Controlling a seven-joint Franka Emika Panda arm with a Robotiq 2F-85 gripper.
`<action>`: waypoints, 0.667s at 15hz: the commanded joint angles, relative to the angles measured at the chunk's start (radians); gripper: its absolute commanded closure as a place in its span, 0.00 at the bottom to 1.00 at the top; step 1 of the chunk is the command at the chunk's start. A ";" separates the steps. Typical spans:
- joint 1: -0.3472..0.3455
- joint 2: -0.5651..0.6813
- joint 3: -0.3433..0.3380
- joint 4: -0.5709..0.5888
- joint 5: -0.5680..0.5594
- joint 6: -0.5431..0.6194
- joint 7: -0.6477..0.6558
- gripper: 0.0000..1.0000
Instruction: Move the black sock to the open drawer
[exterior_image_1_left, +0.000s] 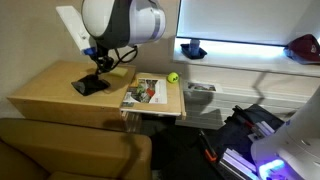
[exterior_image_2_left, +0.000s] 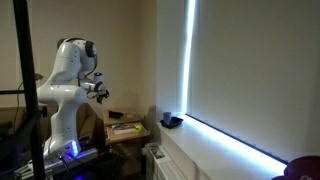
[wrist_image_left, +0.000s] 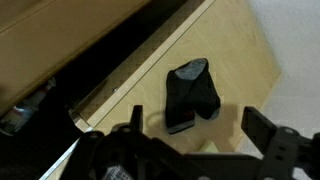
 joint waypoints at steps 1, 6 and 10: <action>-0.001 0.012 0.000 0.015 0.000 -0.001 0.000 0.00; 0.080 0.150 -0.124 0.097 -0.024 -0.159 0.071 0.00; -0.038 0.212 -0.038 0.121 0.025 -0.181 -0.059 0.00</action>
